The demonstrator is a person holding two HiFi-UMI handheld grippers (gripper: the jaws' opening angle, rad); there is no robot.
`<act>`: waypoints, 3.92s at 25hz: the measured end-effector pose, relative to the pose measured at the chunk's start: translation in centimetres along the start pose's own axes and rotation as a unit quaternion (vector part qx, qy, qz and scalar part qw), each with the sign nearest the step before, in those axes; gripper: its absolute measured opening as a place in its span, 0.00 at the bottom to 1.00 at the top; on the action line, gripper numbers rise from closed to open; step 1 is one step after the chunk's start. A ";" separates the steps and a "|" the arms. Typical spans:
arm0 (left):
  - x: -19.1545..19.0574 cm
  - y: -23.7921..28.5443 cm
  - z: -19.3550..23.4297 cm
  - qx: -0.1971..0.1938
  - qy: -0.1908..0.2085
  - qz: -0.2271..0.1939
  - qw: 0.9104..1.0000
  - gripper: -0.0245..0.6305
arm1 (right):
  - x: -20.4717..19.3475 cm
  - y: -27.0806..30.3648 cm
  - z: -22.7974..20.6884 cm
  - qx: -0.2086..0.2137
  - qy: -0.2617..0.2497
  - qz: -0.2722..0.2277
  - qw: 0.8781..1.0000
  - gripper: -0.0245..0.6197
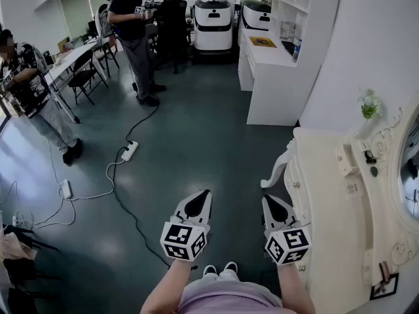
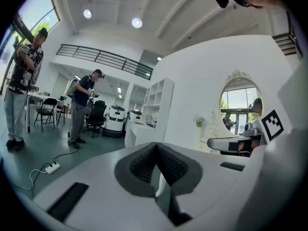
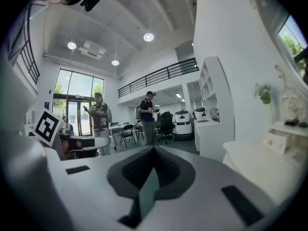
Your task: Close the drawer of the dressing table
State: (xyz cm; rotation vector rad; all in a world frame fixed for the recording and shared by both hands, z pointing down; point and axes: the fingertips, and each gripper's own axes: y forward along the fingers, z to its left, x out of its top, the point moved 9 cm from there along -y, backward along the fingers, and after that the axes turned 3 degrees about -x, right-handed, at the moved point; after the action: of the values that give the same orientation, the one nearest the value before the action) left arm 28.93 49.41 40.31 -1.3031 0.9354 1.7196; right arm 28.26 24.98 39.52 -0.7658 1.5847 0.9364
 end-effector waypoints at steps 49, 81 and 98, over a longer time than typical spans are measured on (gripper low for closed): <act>3.7 31.0 8.4 -0.139 0.021 0.039 0.989 0.52 | 3.2 17.9 -17.3 -0.197 0.065 0.019 0.978 0.63; 1.2 55.5 -15.5 -0.467 0.058 0.100 0.877 0.52 | 1.5 3.6 -33.4 -0.553 0.145 -0.009 0.820 0.61; -2.0 63.3 -26.0 -0.588 0.090 0.149 0.790 0.50 | 0.1 1.5 -38.7 -0.640 0.178 -0.002 0.747 0.59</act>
State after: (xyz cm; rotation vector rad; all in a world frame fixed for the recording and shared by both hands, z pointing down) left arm -16.75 -1.49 43.30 -2.1849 0.0145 2.6092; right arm 8.81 -8.20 43.53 -1.9727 1.0234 1.9835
